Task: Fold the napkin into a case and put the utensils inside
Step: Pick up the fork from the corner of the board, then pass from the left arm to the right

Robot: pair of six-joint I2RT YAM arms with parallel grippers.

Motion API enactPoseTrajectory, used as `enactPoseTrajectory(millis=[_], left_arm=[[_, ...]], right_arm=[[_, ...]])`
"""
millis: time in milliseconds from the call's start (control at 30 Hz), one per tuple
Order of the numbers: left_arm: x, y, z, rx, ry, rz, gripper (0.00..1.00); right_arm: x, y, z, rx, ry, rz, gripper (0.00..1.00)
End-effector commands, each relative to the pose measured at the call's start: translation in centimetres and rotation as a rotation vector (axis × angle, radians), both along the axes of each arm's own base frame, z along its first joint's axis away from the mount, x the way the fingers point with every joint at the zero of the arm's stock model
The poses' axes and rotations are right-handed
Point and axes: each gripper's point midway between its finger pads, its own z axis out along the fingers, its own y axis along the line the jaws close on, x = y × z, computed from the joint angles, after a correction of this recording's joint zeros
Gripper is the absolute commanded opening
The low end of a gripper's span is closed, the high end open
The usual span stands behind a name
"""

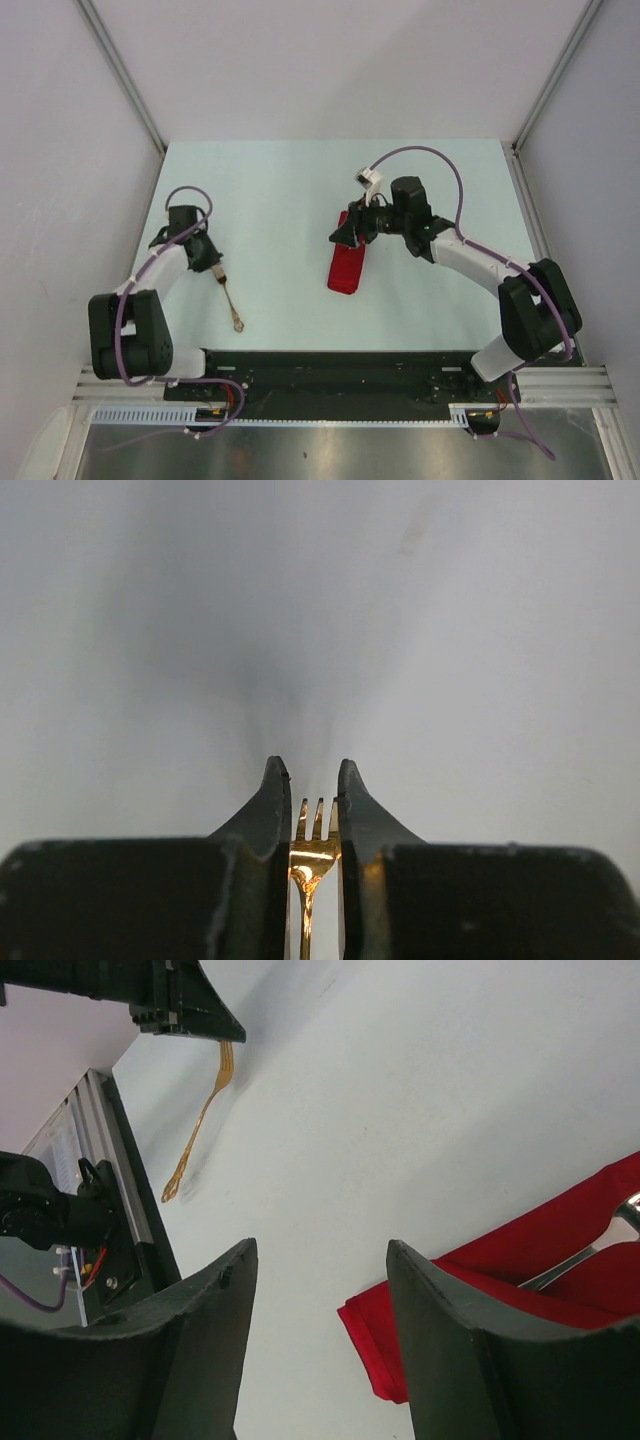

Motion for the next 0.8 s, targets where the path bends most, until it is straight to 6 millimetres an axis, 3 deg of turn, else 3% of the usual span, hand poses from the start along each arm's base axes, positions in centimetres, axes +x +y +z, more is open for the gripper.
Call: enactPoseTrajectory(millis=[0, 67, 100, 167, 333, 433, 667, 767], left_arm=[[2.7, -6.6, 7.8, -0.083, -0.22, -0.234, 0.0], [2.3, -10.8, 9.7, -0.122, -0.252, -0.352, 0.0], [2.4, -11.9, 11.4, -0.133, -0.291, -0.377, 0.0], [1.9, -15.1, 13.0, -0.17, -0.326, -0.464, 0.0], [0.7, -20.3, 16.2, -0.227, -0.366, -0.57, 0.0], [0.3, -22.7, 16.9, -0.25, -0.378, -0.612, 0.0], [-0.2, -26.0, 18.1, -0.294, -0.397, -0.653, 0.0], [-0.5, -26.7, 19.0, -0.317, -0.415, -0.652, 0.0]], right_arm=[[-0.6, 2.3, 1.6, 0.023, -0.086, 0.112, 0.61], [-1.0, 3.7, 1.3, 0.044, -0.092, 0.16, 0.61], [-2.0, 4.5, 1.3, 0.061, -0.087, 0.21, 0.62], [-2.8, 5.7, 0.7, 0.077, -0.078, 0.252, 0.62], [-4.9, 7.8, 0.3, 0.11, -0.066, 0.302, 0.64], [-5.8, 8.7, 0.7, 0.155, -0.031, 0.306, 0.64], [-5.3, 9.6, 0.9, 0.233, 0.041, 0.213, 0.62], [-5.1, 10.1, 1.0, 0.237, 0.062, 0.195, 0.47]])
